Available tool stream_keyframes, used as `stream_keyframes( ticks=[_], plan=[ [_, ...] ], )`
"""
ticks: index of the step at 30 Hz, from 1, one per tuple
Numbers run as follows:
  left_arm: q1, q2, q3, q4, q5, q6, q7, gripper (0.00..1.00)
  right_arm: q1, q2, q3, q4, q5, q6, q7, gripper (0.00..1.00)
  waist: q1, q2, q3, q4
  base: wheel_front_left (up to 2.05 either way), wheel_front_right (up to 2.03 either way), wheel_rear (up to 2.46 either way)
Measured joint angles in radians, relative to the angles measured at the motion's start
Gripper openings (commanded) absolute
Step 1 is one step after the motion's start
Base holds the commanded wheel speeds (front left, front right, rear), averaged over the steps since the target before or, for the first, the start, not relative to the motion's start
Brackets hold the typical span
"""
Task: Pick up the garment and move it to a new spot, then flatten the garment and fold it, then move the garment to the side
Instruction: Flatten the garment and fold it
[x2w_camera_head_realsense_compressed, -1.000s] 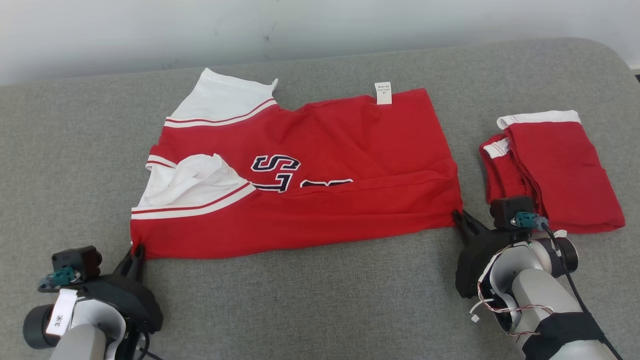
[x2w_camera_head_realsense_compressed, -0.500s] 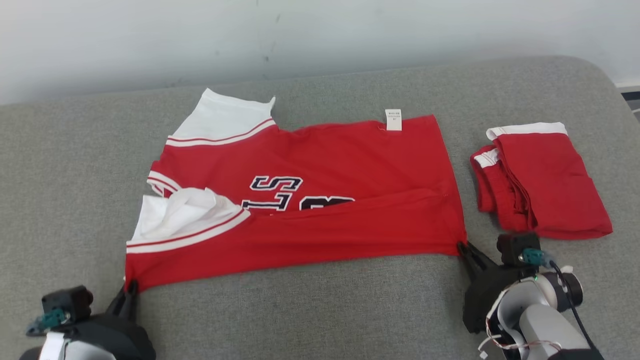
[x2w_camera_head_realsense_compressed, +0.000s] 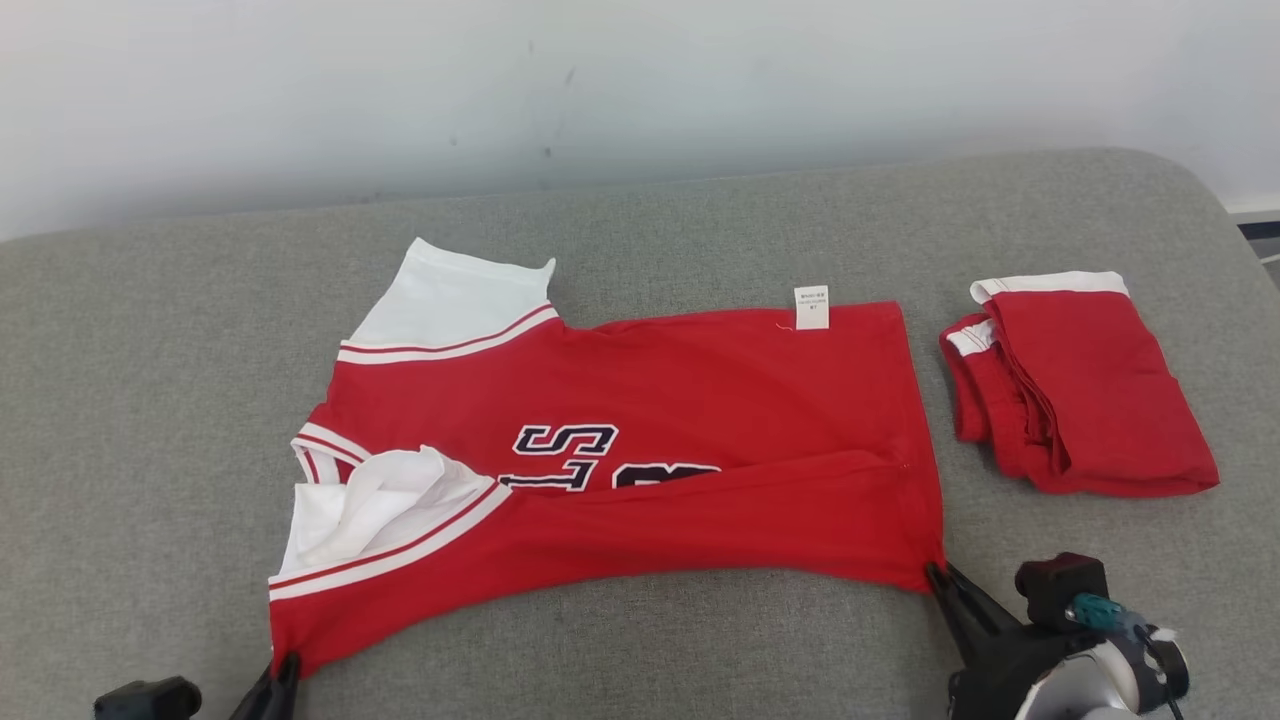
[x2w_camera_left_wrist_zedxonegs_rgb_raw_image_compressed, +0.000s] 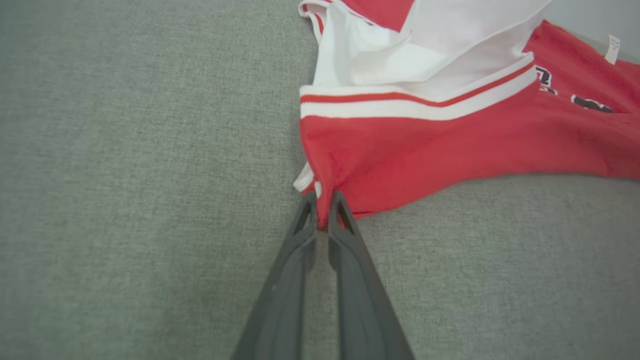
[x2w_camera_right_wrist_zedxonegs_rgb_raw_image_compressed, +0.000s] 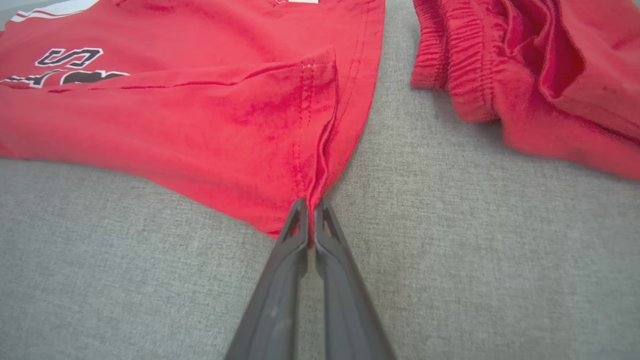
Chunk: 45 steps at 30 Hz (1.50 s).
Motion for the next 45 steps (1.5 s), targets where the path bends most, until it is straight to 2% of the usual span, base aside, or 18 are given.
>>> stream_keyframes(
  ticks=[4,13,22,30,31,32,33,34,41,45],
  plan=[
    [0.052,0.019,0.011,-0.097,-0.010,-0.002,0.019,0.00,0.065,-0.022,-0.018,-0.082,0.016,-0.002,0.018,0.00,0.0000,0.0000,-0.002,0.003,0.00,0.00,0.00],
    [0.141,0.045,0.046,-0.264,-0.044,0.024,0.096,0.00,0.153,-0.059,-0.059,-0.266,0.028,-0.045,0.084,0.00,0.0000,0.0000,0.001,0.002,0.00,0.00,0.00],
    [0.209,0.051,0.043,-0.371,-0.060,0.039,0.193,0.00,0.273,-0.071,-0.066,-0.373,0.061,-0.065,0.191,0.00,0.0000,0.0000,0.008,0.000,0.00,0.00,0.00],
    [0.259,0.051,0.046,-0.456,-0.103,0.066,0.291,0.00,0.284,-0.079,-0.067,-0.457,0.078,-0.090,0.279,0.00,0.0000,0.0000,0.029,-0.006,0.00,0.00,0.00],
    [0.260,0.050,0.047,-0.462,-0.108,0.072,0.304,0.00,0.284,-0.080,-0.068,-0.466,0.078,-0.095,0.285,0.44,0.0000,0.0000,0.031,-0.006,0.00,0.00,0.00],
    [0.260,0.050,0.048,-0.470,-0.109,0.079,0.313,0.20,0.284,-0.080,-0.070,-0.474,0.079,-0.098,0.295,1.00,0.0000,0.0000,0.033,-0.006,0.00,0.00,0.00],
    [0.260,0.051,0.051,-0.478,-0.108,0.089,0.316,0.44,0.284,-0.080,-0.072,-0.482,0.079,-0.103,0.303,1.00,0.0000,0.0000,0.034,-0.006,0.00,0.00,0.00],
    [0.260,0.052,0.054,-0.489,-0.106,0.096,0.322,1.00,0.285,-0.082,-0.073,-0.488,0.079,-0.107,0.313,1.00,0.0000,0.0000,0.036,-0.005,0.00,0.00,0.00],
    [0.254,0.068,0.068,-0.570,-0.096,0.113,0.354,1.00,0.295,-0.109,-0.090,-0.545,0.075,-0.132,0.358,1.00,0.0000,0.0000,0.040,-0.003,0.00,0.00,0.00],
    [0.210,0.064,0.084,-0.639,-0.086,0.119,0.297,1.00,0.273,-0.113,-0.102,-0.582,0.058,-0.138,0.349,1.00,0.0000,0.0000,0.033,-0.007,0.00,0.00,0.00]
  ],
)
